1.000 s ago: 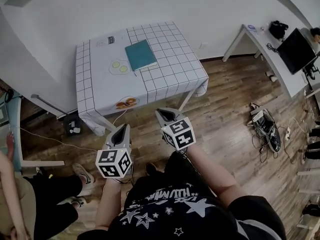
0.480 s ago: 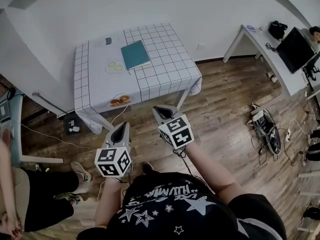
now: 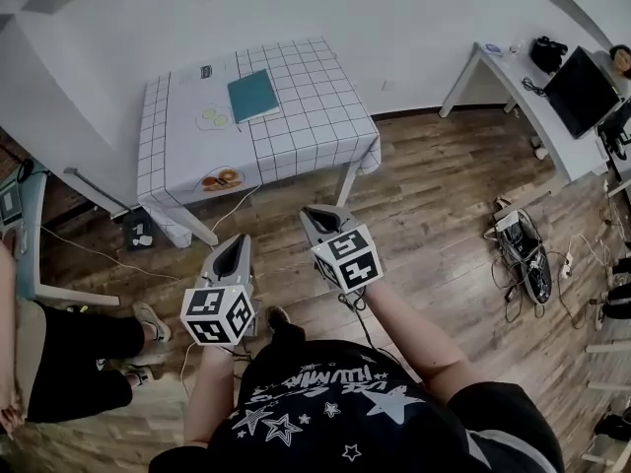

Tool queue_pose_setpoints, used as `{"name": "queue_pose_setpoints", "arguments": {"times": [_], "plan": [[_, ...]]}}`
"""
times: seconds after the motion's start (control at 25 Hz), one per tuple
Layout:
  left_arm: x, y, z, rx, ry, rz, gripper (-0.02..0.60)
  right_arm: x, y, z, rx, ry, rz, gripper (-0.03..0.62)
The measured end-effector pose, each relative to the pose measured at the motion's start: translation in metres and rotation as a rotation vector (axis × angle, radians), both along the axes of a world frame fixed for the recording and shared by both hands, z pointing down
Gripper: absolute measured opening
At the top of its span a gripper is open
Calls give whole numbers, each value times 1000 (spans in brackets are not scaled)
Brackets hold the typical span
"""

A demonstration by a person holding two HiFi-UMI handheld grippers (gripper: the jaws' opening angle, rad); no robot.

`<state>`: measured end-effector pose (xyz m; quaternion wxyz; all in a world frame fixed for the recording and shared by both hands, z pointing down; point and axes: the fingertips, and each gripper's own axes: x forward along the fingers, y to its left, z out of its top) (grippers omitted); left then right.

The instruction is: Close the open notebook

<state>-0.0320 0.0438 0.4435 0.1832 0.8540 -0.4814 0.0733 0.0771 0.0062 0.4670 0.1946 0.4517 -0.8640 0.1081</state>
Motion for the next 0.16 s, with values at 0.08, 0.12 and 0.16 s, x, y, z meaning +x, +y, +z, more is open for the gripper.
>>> {"name": "queue_pose_setpoints", "arguments": {"times": [0.08, 0.12, 0.16], "plan": [[6, 9, -2, 4, -3, -7, 9, 7, 10, -2, 3, -5, -5, 14], [10, 14, -3, 6, -4, -11, 9, 11, 16, -3, 5, -6, -10, 14], [13, 18, -4, 8, -4, -16, 9, 15, 22, -4, 8, -7, -15, 14]]}}
